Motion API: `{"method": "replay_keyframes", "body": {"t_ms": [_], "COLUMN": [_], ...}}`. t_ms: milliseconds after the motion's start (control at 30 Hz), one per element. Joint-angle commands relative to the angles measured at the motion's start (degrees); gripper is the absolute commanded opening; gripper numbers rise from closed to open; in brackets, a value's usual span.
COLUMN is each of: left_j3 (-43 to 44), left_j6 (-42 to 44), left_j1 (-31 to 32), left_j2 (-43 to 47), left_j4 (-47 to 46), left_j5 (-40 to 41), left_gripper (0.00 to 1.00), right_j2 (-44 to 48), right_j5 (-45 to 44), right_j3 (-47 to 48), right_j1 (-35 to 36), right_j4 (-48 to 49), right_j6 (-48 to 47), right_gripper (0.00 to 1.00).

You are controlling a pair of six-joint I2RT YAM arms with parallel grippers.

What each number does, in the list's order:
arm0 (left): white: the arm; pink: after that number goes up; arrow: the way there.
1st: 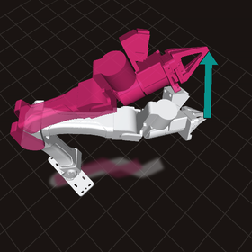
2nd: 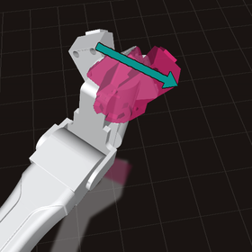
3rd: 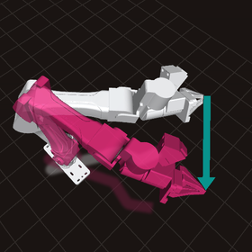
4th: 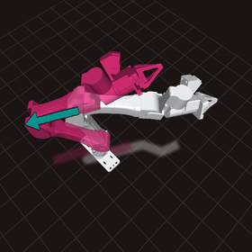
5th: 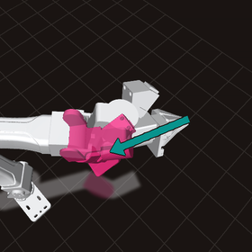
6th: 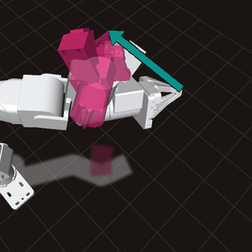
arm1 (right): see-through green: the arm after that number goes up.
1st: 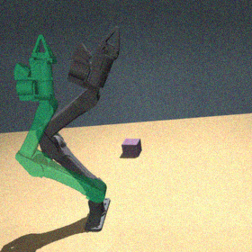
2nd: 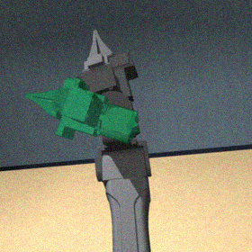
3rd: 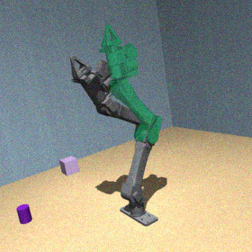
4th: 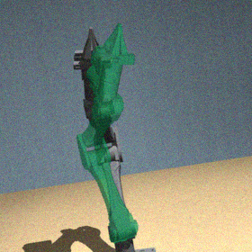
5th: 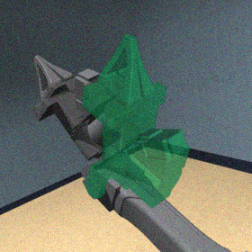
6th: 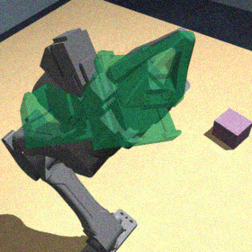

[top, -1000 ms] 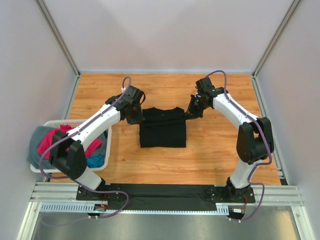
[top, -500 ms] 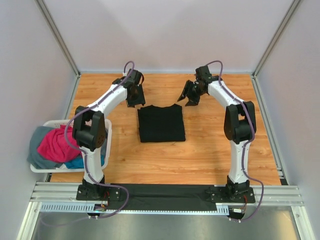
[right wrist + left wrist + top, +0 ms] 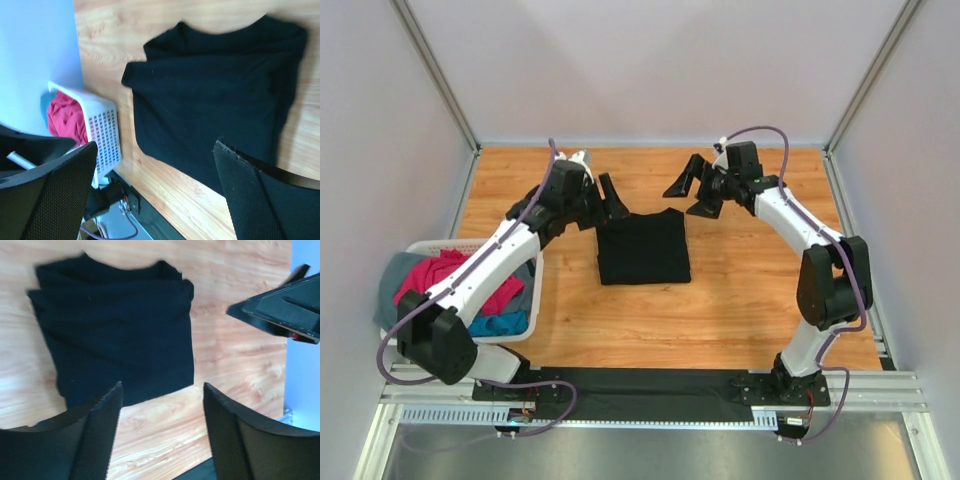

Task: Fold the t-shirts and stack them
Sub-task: Fold the tshirt

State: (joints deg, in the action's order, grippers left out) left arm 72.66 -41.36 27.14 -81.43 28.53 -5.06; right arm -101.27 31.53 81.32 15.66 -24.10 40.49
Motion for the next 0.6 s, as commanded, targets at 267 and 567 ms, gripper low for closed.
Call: {"method": "replay_keyframes", "body": {"t_ms": [267, 567], "left_j3": [-15.36, -5.44], "left_j6": [-11.72, -9.44], "left_j1": [-0.59, -5.86], "left_j2": [-6.45, -21.48], "left_j4": [-21.24, -23.17], "left_j5": [1.71, -4.07], "left_gripper": [0.63, 0.61], "right_j2": [-6.91, -17.81], "right_j5": [4.07, 2.22], "right_j3": [-6.53, -0.20], "right_j1": [4.03, 3.85], "right_j4": [20.13, 23.40], "right_j6": [7.14, 11.71], "right_gripper": [1.00, 1.00]}}
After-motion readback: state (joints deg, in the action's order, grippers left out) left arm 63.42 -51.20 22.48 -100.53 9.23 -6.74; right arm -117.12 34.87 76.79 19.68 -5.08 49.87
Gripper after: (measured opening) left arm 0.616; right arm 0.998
